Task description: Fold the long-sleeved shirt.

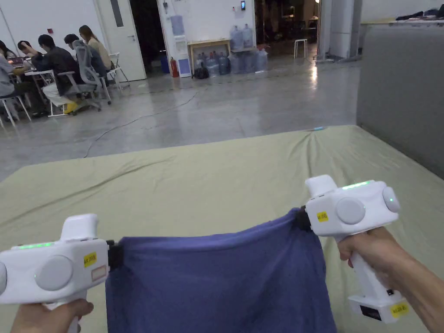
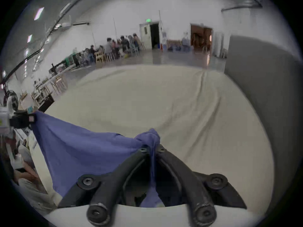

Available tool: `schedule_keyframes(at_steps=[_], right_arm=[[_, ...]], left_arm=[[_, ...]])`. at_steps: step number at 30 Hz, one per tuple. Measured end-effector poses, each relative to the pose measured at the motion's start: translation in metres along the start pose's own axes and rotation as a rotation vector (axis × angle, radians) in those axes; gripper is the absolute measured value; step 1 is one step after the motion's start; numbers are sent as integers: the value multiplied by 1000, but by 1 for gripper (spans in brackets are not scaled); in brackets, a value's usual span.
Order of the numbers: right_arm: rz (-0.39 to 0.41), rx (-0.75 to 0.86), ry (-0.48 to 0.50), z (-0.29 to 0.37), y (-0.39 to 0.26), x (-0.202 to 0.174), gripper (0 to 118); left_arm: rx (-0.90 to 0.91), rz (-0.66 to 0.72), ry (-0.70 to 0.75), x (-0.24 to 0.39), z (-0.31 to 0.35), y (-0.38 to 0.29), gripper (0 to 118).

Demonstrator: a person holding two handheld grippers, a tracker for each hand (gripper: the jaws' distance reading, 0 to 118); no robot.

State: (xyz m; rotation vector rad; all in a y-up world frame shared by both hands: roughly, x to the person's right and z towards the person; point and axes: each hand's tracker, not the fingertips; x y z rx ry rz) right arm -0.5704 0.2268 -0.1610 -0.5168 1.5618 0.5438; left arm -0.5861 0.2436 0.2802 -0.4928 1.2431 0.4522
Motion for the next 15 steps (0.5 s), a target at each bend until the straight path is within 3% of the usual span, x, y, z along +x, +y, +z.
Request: schedule_keyframes(at_steps=[5, 11, 15], right_arm=[[-4, 181, -8, 68, 62, -1, 0], [77, 337, -93, 133, 164, -6, 0], [41, 424, -142, 157, 233, -2, 0]], left_arm=[[138, 58, -2, 4, 47, 66, 0], [309, 80, -2, 6, 100, 171, 0], [357, 53, 29, 16, 117, 238, 0]])
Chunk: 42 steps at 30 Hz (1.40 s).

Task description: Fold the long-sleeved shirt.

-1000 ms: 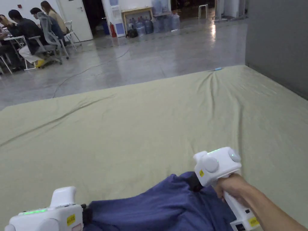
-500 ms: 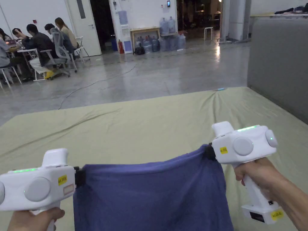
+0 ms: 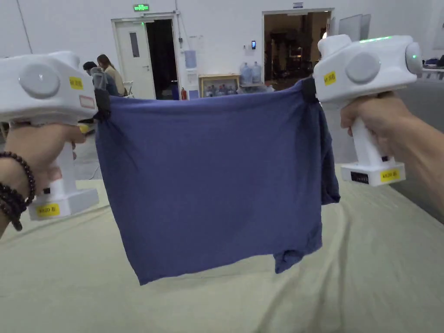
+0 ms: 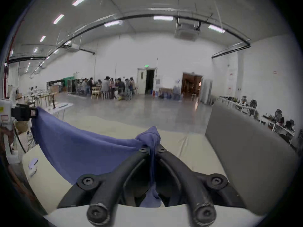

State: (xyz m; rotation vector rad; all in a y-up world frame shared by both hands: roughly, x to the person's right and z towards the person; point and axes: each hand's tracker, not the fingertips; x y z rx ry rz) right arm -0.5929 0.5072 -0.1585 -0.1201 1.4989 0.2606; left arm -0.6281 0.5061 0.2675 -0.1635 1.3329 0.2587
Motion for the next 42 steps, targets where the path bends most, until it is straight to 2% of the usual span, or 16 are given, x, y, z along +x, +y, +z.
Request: schedule_keyframes(at_steps=[4, 8, 12, 15, 18, 19, 22, 25, 27, 32, 34, 39, 40, 42], right_arm=[[-2, 3, -65, -15, 42, 8, 0], [-30, 11, -81, -26, 38, 13, 0], [-54, -60, -64, -47, -24, 14, 0], [-102, -132, -46, -70, -88, 12, 0], [-114, -199, -36, -86, -151, 4, 0], [-121, -235, -54, -88, -168, 1, 0], [-160, -272, -28, -87, -196, -1, 0], [-172, -252, -6, -60, -210, -7, 0], [-148, -237, 20, -27, -223, -15, 0], [-101, -250, -4, 59, -296, -43, 0], [-110, -316, 8, 89, -335, -52, 0], [-48, -493, 5, 149, -432, -74, 0], [-42, -525, 31, 156, -446, -76, 1], [-39, -568, 1, 171, -469, -82, 1]], left_arm=[[41, -10, -18, 13, -11, 36, 0], [43, -3, -22, 20, -25, 33, 0], [-22, 14, -22, 14, -53, -16, 0], [-112, 13, -31, 8, -77, -73, 0], [-203, -17, -12, 3, -99, -129, 0], [-234, -29, -5, 2, -103, -144, 0], [-265, 0, -16, -4, -103, -171, 0], [-255, 36, -28, -12, -79, -183, 0], [-246, 43, -33, -18, -55, -197, 0], [-306, 1, -32, -25, 12, -266, 0], [-346, -2, -42, -27, 41, -306, 0], [-550, -56, -86, -34, 106, -410, 0], [-572, -61, -81, -35, 114, -425, 0], [-636, -62, -86, -37, 125, -451, 0]])
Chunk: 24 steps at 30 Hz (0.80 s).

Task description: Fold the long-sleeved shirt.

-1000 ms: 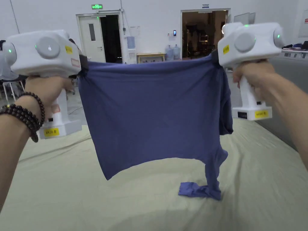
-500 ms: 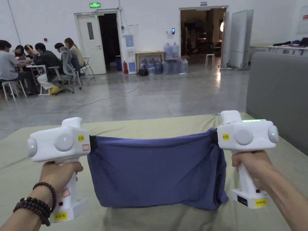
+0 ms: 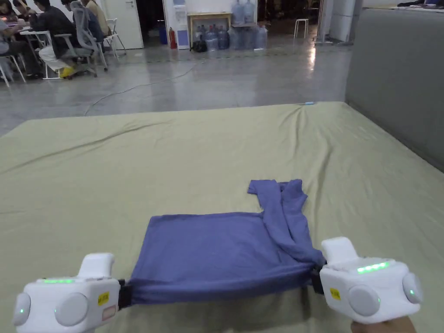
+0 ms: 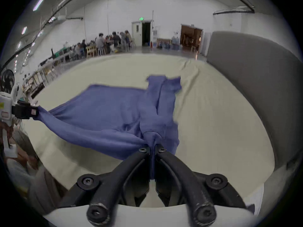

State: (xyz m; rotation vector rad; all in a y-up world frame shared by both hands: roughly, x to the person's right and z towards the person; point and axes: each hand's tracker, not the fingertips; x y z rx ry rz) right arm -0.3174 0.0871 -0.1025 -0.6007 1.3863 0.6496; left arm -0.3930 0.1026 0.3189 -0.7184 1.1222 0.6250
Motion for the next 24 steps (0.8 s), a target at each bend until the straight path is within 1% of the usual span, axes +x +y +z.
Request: schedule_keyframes(at_steps=[2, 4, 8, 9, 10, 11, 12, 13, 14, 15, 17, 18, 19, 20, 21, 22, 23, 24], right_arm=[[-1, -37, 22, 3, -19, -3, 0], [-5, -58, 36, 3, -30, -4, 1], [12, -70, 14, 3, -29, -3, 1], [11, -74, 11, 4, -27, -2, 5], [8, -75, 15, 6, -26, 0, 17], [0, -63, 34, 12, -25, 2, 53], [-13, -49, 63, 19, -25, 4, 86], [-25, -47, 78, 27, -24, 5, 105], [-42, -22, 101, 36, -24, 8, 107], [-65, 23, 120, 46, -22, 10, 107], [-112, 50, 127, 59, -17, 15, 105], [-123, 49, 118, 62, -14, 17, 93], [-132, 51, 94, 64, -11, 19, 58], [-135, 70, 69, 67, -9, 19, 0], [-139, 83, 38, 64, -8, 20, 0], [-102, 88, -55, 65, -6, 21, 0], [-126, 57, 11, 62, -5, 19, 0], [-108, 35, 24, 61, -4, 19, 0]], left_arm=[[-17, 14, 1, -1, -4, -20, 0], [-32, -5, -9, -2, -7, -31, 0], [-31, -49, -1, -1, -9, -34, 0], [-31, -51, -8, -1, -8, -33, 0], [-34, -52, -13, -1, -7, -29, 3], [-19, -52, 15, 3, -2, -28, 25], [-5, -60, 74, 4, 1, -24, 55], [1, -64, 68, 4, 4, -20, 86], [11, -63, 58, 2, 7, -16, 108], [40, -54, 40, 3, 14, -14, 109], [82, -26, 5, 2, 24, -4, 109], [78, -15, 2, 2, 26, 1, 102], [81, -3, 2, 5, 31, 3, 75], [97, -1, 5, 6, 33, 7, 10], [110, -8, 12, 8, 31, 11, 0], [105, -19, 22, 11, 28, 15, 0], [114, -21, 33, 18, 31, 13, 0], [115, -23, 23, 19, 30, 16, 0]])
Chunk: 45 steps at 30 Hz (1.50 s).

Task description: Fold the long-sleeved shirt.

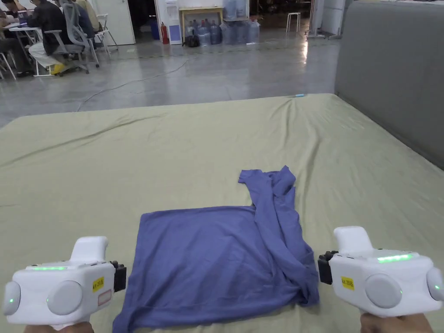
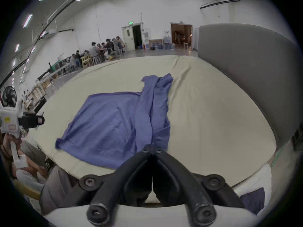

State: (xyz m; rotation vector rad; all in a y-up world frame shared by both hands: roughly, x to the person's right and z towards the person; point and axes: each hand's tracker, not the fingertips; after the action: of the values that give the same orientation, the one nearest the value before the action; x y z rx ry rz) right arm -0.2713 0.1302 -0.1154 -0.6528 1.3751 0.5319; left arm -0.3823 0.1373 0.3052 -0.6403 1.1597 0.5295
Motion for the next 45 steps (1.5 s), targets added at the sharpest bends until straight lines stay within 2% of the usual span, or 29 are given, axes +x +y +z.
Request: schedule_keyframes(at_steps=[3, 4, 5, 6, 7, 10, 11, 12, 14, 15, 16, 17, 18, 19, 20, 23, 24, 31, 33, 34, 36, 37, 39, 40, 41, 42, 43, 45], right_arm=[[-38, -7, -17, -14, -4, -3, 1], [-30, -36, -25, -20, -6, -5, 24], [-31, -83, -13, -31, -6, 2, 69], [-34, -110, -10, -39, -8, 1, 93], [-37, -89, -6, -46, -10, -1, 93], [-36, -119, -40, -69, -10, -4, 89], [-35, -138, -43, -76, -10, -6, 83], [-40, -149, -38, -84, -10, -8, 78], [-66, -167, -8, -94, -9, -6, 75], [-72, -174, 17, -99, -9, -6, 68], [-66, -182, 25, -103, -10, -7, 54], [-61, -204, 12, -111, -10, -5, 28], [-53, -211, -11, -113, -12, -6, 14], [-50, -206, -8, -114, -14, -6, 13], [-48, -201, 5, -113, -16, -5, 10], [-18, -186, 0, -109, -19, -8, 8], [-16, -186, 0, -108, -19, -8, 8], [-30, -202, 8, -107, -18, -11, 8], [-47, -209, 21, -107, -17, -8, 8], [-48, -210, 17, -108, -17, -8, 9], [-48, -216, 24, -109, -17, -7, 8], [-49, -219, 26, -109, -17, -7, 8], [-53, -217, 30, -109, -18, -6, 8], [-60, -216, 33, -108, -17, -6, 8], [-65, -214, 37, -107, -16, -5, 8], [-66, -208, 39, -105, -14, -5, 8], [-63, -195, 42, -102, -11, -5, 8], [-67, -143, 96, -92, 4, -1, 8]], left_arm=[[9, 18, -35, 10, 0, 4, 0], [5, 17, -45, 12, -1, 5, 0], [3, 15, -48, 15, -2, 6, 0], [3, 11, -52, 18, -4, 6, 0], [3, 5, -53, 21, -4, 8, 0], [-9, -9, -66, 27, -11, 10, 0], [-16, -11, -68, 27, -15, 15, 0], [-18, -15, -61, 29, -18, 17, 0], [-12, -21, -47, 31, -27, 23, 0], [-12, -24, -45, 30, -34, 28, 0], [-18, -30, -47, 31, -41, 33, 0], [-29, -35, -52, 31, -51, 38, 0], [-34, -36, -53, 30, -61, 43, 0], [-41, -38, -55, 27, -75, 53, 0], [-47, -45, -58, 24, -89, 62, 15], [-78, -57, -68, 10, -143, 94, 108], [-86, -59, -65, 5, -160, 104, 110], [-165, -75, 99, -33, -286, 160, 106], [-217, -24, 87, -42, -310, 162, 105], [-229, -9, 75, -44, -319, 161, 100], [-264, -29, 114, -42, -333, 155, 82], [-257, -4, 69, -41, -332, 152, 73], [-199, -4, 73, -33, -321, 152, 42], [-167, -37, 66, -28, -313, 153, 12], [-151, -49, 62, -23, -306, 153, 0], [-159, -84, 97, -20, -301, 153, 0], [-170, -73, 38, -13, -285, 154, 0], [-131, -45, 35, -16, -264, 161, 0]])
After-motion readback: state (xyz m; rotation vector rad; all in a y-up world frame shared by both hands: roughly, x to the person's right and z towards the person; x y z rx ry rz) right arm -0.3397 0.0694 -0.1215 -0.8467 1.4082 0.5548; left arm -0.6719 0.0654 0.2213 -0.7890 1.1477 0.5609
